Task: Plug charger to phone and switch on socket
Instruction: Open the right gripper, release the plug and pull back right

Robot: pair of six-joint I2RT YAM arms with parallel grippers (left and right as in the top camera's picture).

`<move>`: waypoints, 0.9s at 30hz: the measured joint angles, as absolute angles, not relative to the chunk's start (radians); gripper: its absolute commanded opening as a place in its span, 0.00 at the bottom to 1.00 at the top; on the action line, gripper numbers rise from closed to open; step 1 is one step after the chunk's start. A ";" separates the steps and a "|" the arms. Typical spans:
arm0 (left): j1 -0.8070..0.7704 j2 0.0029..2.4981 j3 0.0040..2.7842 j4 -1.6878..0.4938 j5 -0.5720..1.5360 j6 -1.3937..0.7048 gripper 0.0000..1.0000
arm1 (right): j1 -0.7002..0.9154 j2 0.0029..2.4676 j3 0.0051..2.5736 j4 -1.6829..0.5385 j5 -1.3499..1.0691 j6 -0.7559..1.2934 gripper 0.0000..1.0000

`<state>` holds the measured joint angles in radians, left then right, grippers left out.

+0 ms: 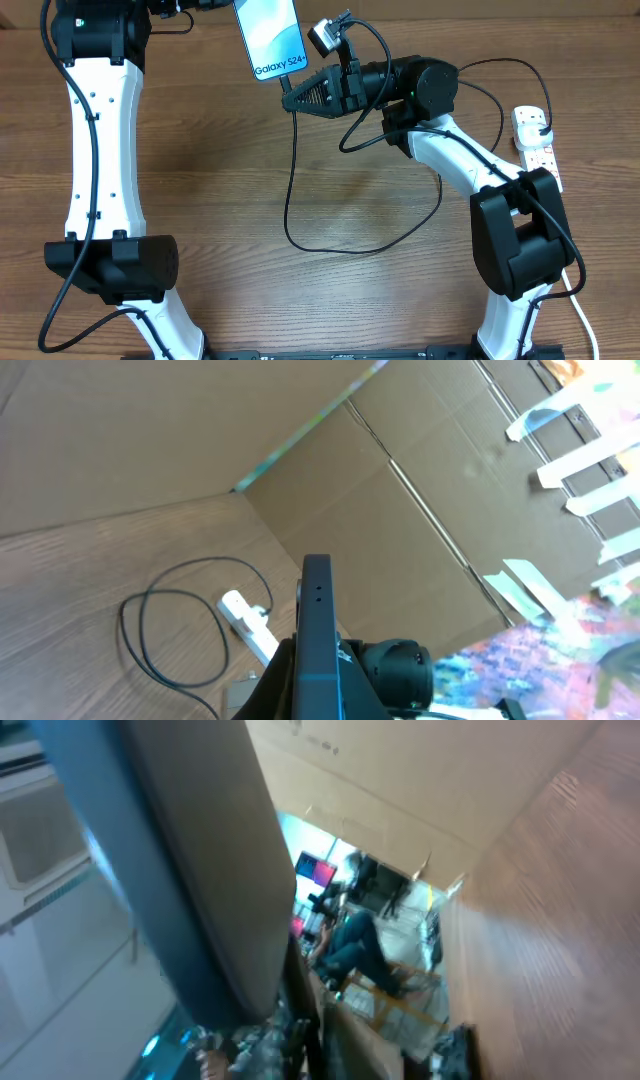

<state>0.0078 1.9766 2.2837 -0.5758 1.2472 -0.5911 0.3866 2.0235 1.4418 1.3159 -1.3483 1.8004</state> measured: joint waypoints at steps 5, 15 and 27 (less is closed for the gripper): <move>-0.001 1.977 2.284 -0.583 1.272 -0.591 0.04 | 0.376 2.024 1.442 1.312 -1.304 1.802 1.00; 0.044 1.977 2.284 -0.583 1.273 -0.591 0.04 | 0.372 2.024 1.442 1.311 -1.301 1.787 1.00; 0.131 1.977 2.284 -0.669 1.306 -0.579 0.04 | 0.298 2.023 1.444 0.825 -1.333 1.547 1.00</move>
<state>0.1314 1.9766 2.2837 -0.6689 1.3060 -0.5789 0.2977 2.0228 1.4445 0.8249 -1.3334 1.5467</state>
